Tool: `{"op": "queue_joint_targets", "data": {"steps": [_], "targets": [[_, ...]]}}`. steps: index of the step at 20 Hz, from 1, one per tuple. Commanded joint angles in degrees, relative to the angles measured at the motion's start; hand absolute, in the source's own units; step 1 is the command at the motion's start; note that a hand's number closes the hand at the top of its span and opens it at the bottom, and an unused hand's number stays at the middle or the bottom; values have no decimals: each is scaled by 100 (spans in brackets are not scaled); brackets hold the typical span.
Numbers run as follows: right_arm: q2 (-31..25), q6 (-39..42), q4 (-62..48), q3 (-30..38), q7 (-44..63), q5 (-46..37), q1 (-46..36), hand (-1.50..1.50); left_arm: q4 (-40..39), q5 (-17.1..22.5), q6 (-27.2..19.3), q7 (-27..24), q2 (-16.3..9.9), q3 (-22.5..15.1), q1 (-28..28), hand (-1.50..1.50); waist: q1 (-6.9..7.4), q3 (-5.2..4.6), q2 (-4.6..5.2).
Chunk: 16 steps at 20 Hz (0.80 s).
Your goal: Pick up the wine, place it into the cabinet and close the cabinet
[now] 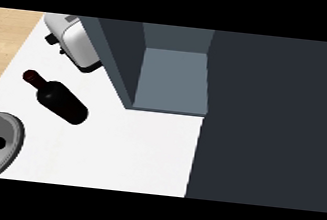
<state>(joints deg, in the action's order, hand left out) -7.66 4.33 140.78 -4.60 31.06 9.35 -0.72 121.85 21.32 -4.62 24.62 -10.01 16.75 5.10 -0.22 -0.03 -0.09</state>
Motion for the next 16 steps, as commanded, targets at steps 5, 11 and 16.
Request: {"op": "queue_joint_targets", "data": {"steps": [5, 11, 16], "targets": [[-10, 154, 812, 231, 136, 479, 381, -150, -1040, 192, 662, -688, 119, 88, -347, -150, -24, 1, 3], [-123, 293, 592, 577, 220, 767, 242, -150, -1548, 19, 760, -891, 104, 1, -168, -150, -16, 4, 7], [-185, 326, 870, 766, 462, 965, 214, -150, -2386, 306, 1188, -1363, -36, 379, -188, -150, -24, 3, 2]]}}
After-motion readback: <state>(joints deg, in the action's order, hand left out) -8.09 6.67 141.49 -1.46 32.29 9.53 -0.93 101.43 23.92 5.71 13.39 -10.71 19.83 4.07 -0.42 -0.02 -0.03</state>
